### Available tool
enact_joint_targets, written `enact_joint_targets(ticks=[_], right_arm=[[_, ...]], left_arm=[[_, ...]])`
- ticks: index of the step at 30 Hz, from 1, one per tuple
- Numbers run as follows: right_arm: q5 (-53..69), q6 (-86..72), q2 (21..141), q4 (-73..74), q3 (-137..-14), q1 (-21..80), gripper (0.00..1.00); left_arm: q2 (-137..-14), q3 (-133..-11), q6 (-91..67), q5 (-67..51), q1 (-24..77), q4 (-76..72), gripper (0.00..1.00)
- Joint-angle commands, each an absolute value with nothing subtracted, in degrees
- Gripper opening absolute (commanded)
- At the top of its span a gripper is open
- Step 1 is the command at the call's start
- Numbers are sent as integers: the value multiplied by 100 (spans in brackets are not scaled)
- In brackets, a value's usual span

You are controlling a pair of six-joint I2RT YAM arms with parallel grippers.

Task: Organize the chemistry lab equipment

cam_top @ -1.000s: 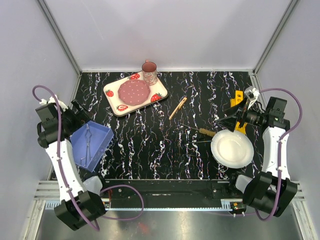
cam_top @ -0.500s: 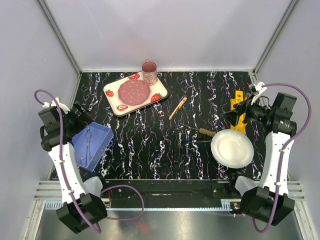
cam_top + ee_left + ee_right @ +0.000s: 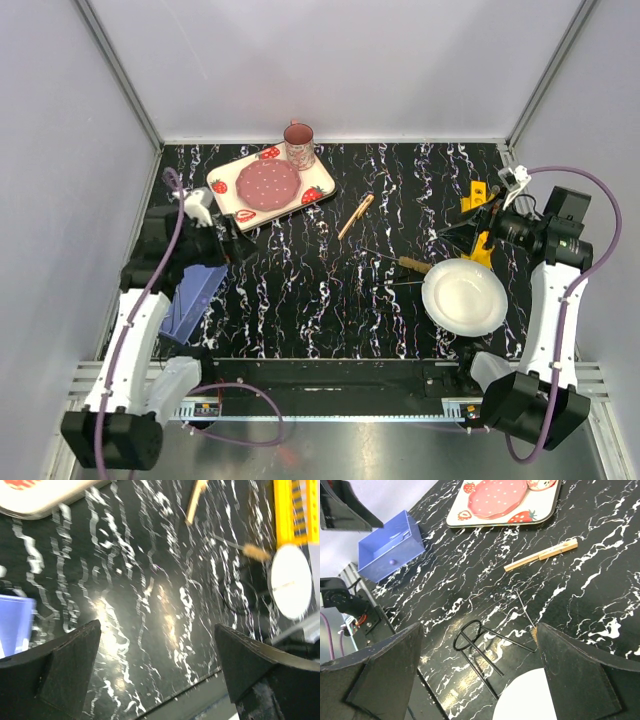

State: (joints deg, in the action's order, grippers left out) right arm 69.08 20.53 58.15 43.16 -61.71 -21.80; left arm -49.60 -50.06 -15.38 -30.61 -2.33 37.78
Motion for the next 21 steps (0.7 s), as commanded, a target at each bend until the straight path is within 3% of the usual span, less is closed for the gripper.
enact_joint_targets(ticks=[1,8,13,21], right_arm=[[7207,1908,5854,4263,-6083,-2118,100],[6873,1881,5774,4104,-5643,-2013,100],[6768,1820,5590,3737,-5222,-2013,100],[6811,1793,5230,3428,-4615,-2004,100]], left_arm=[[-5097,-4738,-2029,-2454,989,3218,99],[-6263,-4956,-3066,-1215,3135,2629,99],[-7477,-5763,-3770,-511,4604,2329,97],[-9069,-6785,-4481,-17,5563,2461,79]])
